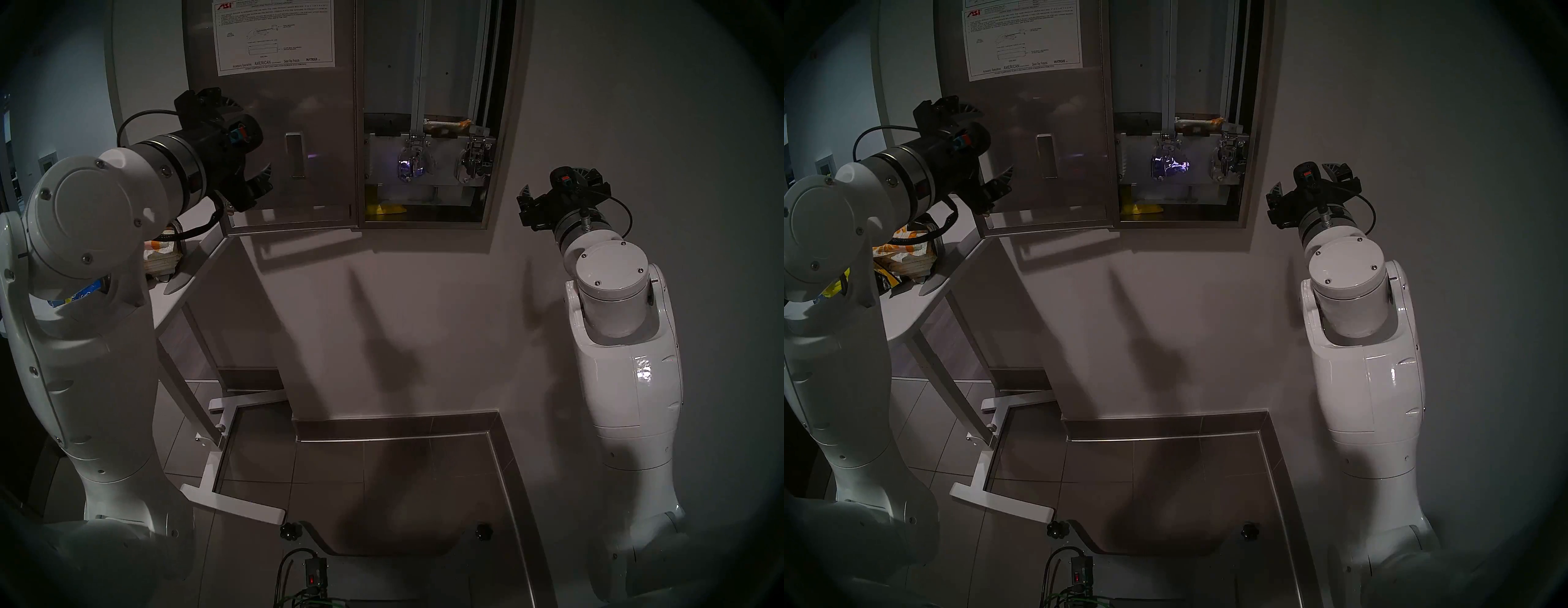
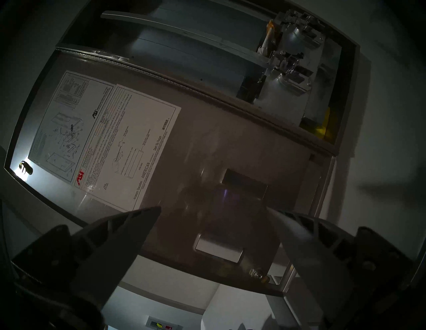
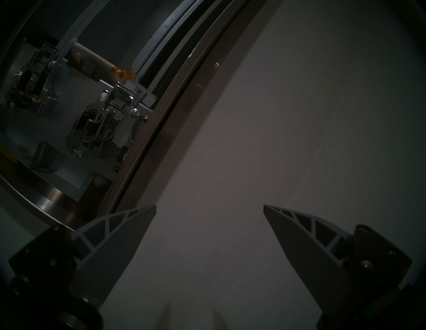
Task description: Open the dispenser door, put the pads inside, close the door
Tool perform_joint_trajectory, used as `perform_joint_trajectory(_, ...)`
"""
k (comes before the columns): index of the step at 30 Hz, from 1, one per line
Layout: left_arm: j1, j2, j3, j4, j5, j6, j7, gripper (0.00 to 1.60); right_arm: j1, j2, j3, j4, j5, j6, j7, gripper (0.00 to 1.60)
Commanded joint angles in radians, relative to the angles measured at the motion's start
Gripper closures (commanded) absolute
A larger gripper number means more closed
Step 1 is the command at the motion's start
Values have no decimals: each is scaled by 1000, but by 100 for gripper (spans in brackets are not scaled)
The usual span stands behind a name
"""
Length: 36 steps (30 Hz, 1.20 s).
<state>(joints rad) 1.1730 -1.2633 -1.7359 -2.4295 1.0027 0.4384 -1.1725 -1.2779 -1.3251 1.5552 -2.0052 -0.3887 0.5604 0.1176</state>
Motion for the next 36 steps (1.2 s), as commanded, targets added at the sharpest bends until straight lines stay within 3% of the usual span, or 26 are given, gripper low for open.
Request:
perform_joint_trajectory(1, 14, 20, -120, -14, -68, -82, 31, 0, 26, 0, 2, -29, -1, -10, -5, 0)
perform_joint_trajectory(7, 50, 35, -221, -14, -117, -162, 52, 0, 27, 0, 2, -29, -1, -10, -6, 0)
perform_joint_trajectory(9, 66, 29, -269, -14, -145, -195, 57, 0, 27, 0, 2, -30, -1, -11, -6, 0)
perform_joint_trajectory(10, 92, 33, -325, -14, -174, -250, 70, 0, 27, 0, 2, -30, -2, -11, -6, 0)
perform_joint_trajectory(15, 99, 36, -343, -14, -178, -257, 70, 0, 27, 0, 2, -30, -2, -11, -6, 0)
perform_joint_trajectory(20, 141, 40, -409, -14, -200, -318, 91, 0, 27, 0, 2, -30, -2, -11, -6, 0)
perform_joint_trajectory(21, 150, 31, -445, -14, -223, -347, 89, 0, 27, 0, 2, -31, -2, -11, -6, 0)
perform_joint_trajectory(27, 163, 22, -509, -6, -255, -429, 134, 0, 27, 0, 2, -31, -2, -12, -7, 0)
perform_joint_trajectory(36, 137, 38, -536, 54, -265, -494, 171, 0, 27, -1, 2, -31, -2, -12, -8, 0)
